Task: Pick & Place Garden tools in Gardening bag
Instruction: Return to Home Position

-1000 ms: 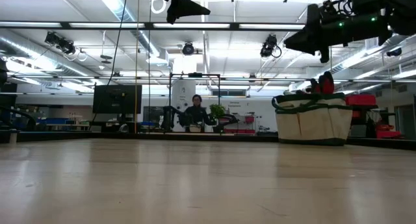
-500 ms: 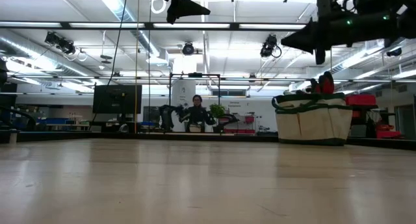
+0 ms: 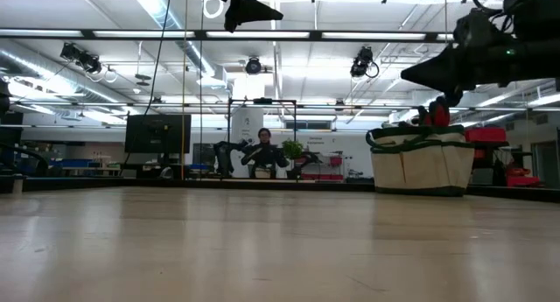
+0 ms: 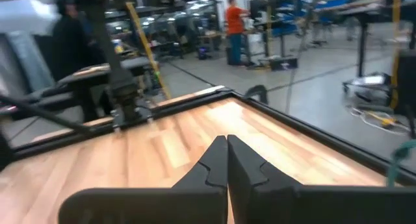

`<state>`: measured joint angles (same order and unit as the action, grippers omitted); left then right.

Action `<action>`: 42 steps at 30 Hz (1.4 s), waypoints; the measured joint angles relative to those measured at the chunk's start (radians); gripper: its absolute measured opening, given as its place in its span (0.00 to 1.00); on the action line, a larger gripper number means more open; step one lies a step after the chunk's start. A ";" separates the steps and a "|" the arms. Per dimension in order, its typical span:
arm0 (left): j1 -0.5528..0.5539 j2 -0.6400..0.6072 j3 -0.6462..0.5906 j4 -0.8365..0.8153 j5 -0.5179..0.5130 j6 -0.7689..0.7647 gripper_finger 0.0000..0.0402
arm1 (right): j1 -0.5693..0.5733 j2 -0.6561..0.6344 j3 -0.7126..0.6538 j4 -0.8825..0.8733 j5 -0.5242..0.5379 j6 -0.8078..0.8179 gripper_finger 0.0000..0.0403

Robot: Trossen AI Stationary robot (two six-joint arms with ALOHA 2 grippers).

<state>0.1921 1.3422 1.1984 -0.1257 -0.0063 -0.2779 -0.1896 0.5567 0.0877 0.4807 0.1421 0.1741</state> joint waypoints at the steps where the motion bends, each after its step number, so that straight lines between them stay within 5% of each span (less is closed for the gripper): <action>1: 0.000 0.000 0.000 0.000 0.000 0.000 0.69 | 0.015 -0.012 -0.008 0.001 0.000 -0.007 0.00; 22: 0.000 0.000 0.000 0.000 0.000 0.000 0.69 | 0.225 -0.226 -0.073 -0.052 0.048 -0.181 0.00; 42: 0.000 0.000 0.000 0.000 0.000 0.000 0.69 | 0.233 -0.497 -0.072 -0.408 -0.109 -0.209 0.00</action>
<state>0.1923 1.3422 1.1982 -0.1253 -0.0067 -0.2779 0.0437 0.0600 0.0154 0.0727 0.0331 -0.0351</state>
